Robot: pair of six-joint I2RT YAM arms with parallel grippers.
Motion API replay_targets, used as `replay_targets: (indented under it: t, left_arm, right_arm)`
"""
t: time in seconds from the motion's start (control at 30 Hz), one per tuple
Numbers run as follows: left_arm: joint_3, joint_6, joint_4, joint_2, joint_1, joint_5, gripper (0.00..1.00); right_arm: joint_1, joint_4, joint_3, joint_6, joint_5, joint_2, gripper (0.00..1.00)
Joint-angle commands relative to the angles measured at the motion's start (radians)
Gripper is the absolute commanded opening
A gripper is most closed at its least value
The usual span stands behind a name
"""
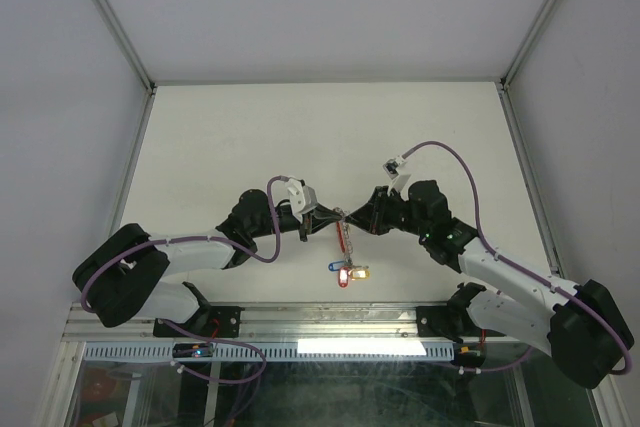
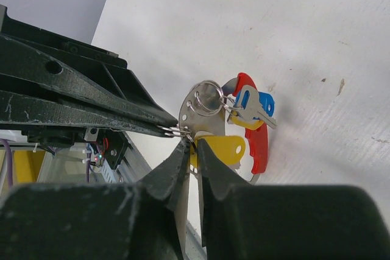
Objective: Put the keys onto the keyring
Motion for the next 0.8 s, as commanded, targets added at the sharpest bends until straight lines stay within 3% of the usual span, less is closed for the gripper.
replay_targets:
  t: [0.0,0.77]
  left_arm:
    - [0.026,0.012,0.032,0.002,0.011,0.018,0.00]
    - [0.024,0.015,0.032,-0.001,0.011,0.018,0.00]
  right_arm:
    - [0.004,0.055,0.007,-0.005,0.008,-0.008,0.09]
    - [0.005,-0.015,0.019,-0.012,-0.007,0.012,0.03]
